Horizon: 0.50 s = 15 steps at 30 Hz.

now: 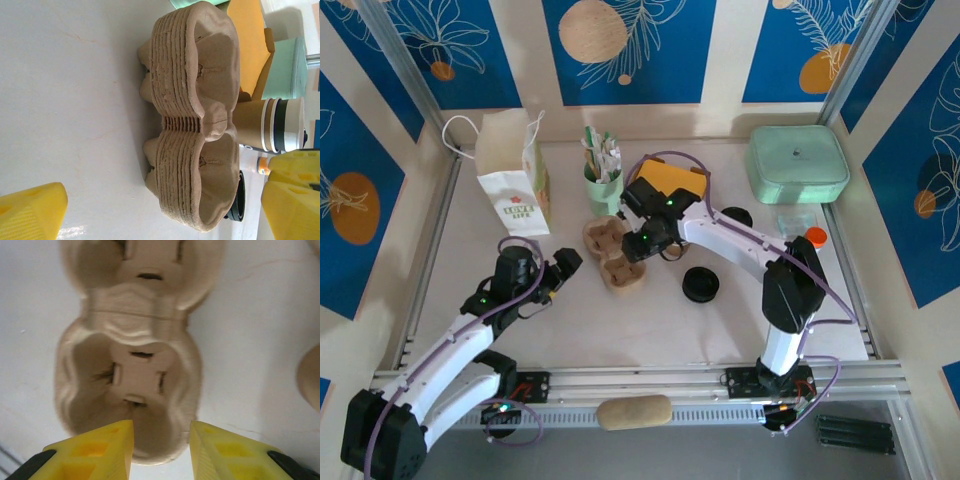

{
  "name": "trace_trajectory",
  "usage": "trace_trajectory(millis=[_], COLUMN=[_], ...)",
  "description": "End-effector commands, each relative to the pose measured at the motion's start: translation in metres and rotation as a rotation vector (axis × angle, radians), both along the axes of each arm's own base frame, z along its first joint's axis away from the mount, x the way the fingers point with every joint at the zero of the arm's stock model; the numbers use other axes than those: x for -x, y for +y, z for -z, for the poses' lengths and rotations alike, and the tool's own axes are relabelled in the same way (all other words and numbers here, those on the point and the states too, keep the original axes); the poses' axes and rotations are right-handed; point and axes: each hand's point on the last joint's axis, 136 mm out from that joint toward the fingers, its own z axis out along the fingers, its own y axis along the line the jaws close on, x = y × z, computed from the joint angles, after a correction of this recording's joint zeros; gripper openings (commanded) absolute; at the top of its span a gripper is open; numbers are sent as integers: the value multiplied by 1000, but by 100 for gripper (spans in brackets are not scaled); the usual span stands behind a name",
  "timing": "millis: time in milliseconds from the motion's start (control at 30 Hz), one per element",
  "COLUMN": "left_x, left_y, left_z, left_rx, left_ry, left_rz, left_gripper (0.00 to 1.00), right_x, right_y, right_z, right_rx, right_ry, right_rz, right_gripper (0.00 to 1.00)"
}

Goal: Pack the takeout coffee

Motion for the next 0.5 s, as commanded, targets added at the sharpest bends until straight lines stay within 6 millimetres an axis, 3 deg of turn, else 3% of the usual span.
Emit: trace_trajectory(millis=[0, 467], left_x=[0, -2], left_y=[-1, -2], left_z=[0, -1], left_rx=[19, 26], left_ry=[4, 1], left_rz=[2, 3], left_gripper=[99, 99], right_x=[-1, 3], right_y=[-15, -2], right_z=[18, 38], right_rx=[73, 86], right_ry=[44, 80], right_rz=[64, 32], right_gripper=[35, 37])
